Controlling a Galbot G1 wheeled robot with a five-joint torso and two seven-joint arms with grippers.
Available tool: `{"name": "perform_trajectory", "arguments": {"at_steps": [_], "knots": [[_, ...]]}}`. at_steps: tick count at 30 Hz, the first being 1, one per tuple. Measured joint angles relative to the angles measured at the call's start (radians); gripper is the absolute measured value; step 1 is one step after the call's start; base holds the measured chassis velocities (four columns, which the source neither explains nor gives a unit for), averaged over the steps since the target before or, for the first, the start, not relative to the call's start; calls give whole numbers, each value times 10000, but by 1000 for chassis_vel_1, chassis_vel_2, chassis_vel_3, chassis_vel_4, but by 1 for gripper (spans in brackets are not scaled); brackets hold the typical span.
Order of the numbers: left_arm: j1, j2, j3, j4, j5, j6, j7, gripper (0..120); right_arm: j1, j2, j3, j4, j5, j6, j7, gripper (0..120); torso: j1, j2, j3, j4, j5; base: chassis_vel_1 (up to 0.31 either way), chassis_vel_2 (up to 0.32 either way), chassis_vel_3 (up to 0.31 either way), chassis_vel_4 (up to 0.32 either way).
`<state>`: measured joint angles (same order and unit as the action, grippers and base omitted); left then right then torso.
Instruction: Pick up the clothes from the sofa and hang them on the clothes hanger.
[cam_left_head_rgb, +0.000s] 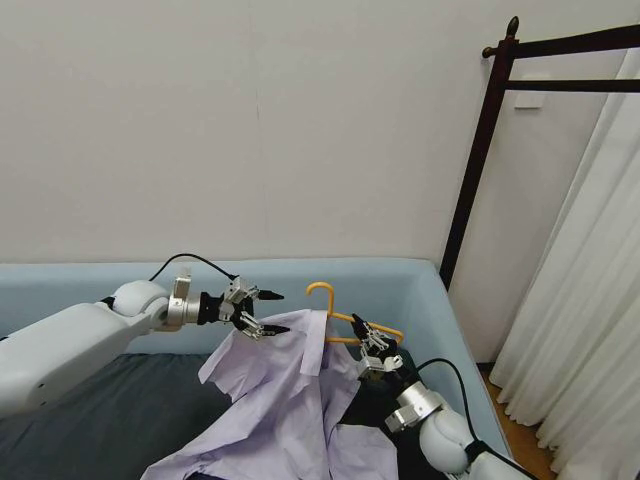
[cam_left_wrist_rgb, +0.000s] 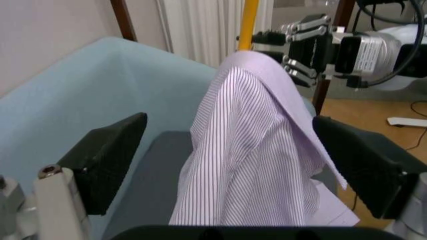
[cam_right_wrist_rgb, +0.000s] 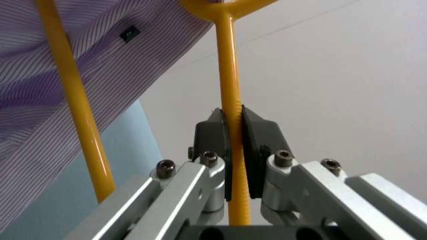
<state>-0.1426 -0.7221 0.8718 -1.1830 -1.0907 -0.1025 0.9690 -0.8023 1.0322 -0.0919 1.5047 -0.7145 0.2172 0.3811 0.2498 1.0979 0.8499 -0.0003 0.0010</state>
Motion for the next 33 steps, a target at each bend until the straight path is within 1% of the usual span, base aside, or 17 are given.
{"name": "perform_trajectory", "arguments": {"at_steps": [3, 4, 6, 7, 10, 11, 14, 15, 19, 20, 25, 26, 27, 28, 33], "knots": [[-182, -111, 285, 127, -1, 11, 38, 94, -18, -20, 2, 9, 0, 11, 12, 4, 0, 0, 0, 0, 1, 0, 0, 0, 0], [-257, -188, 401, 223, -3, 17, 76, 89, -33, -21, 10, 11, -20, 29, 21, 4, -1, 1, 0, 0, 3, 0, 0, 0, 0], [-358, -318, 538, 411, 60, 18, 159, 84, -63, -20, 18, 19, -42, 46, 32, 4, -1, 1, 0, 0, 2, 0, 0, 0, 0], [-358, -318, 538, 411, 60, 18, 159, 84, -63, -20, 18, 19, -42, 46, 32, 4, -1, 1, 0, 0, 2, 0, 0, 0, 0], [-413, -449, 677, 651, 169, 17, 234, 68, -123, -24, 37, 73, -99, 93, 48, 4, -1, 2, 0, -1, 1, 0, 0, 0, 0], [-413, -449, 677, 651, 169, 17, 234, 68, -123, -24, 37, 73, -99, 93, 48, 4, -1, 2, 0, -1, 1, 0, 0, 0, 0], [-377, -449, 709, 687, 215, 10, 257, 52, -148, -27, 72, 76, -151, 158, 63, 4, -1, 1, -1, 0, 1, 0, 0, 0, 0], [-377, -449, 709, 687, 215, 10, 257, 52, -148, -27, 72, 76, -151, 158, 63, 4, -1, 1, -1, 0, 1, 0, 0, 0, 0], [-261, -445, 714, 672, 326, -8, 271, 35, -149, -8, 63, 76, -241, 218, 81, 4, -1, 2, -1, 0, 0, 0, 0, 0, 0], [-261, -445, 714, 672, 326, -8, 271, 35, -149, -8, 63, 76, -241, 218, 81, 4, -1, 2, -1, 0, 0, 0, 0, 0, 0], [-131, -446, 709, 656, 366, -26, 273, 13, -210, 21, 58, 114, -356, 270, 122, 4, -1, 2, -1, 0, 1, 0, 0, 0, 0], [-131, -446, 709, 656, 366, -26, 273, 13, -210, 21, 58, 114, -356, 270, 122, 4, -1, 2, -1, 0, 1, 0, 0, 0, 0], [-113, -445, 703, 652, 373, -40, 288, 8, -210, 6, 61, 121, -357, 279, 124, 4, -1, 2, 0, 0, 0, 0, 0, 0, 0], [-97, -442, 693, 654, 384, -53, 290, 8, -210, -5, 61, 133, -355, 284, 124, 4, -1, 2, -1, -1, 0, 0, 0, 0, 0], [7, -425, 593, 671, 430, -99, 284, 8, -196, 4, 48, 188, -242, 288, 88, 4, -1, 1, 0, 0, 0, 0, 0, 0, 0]]}}
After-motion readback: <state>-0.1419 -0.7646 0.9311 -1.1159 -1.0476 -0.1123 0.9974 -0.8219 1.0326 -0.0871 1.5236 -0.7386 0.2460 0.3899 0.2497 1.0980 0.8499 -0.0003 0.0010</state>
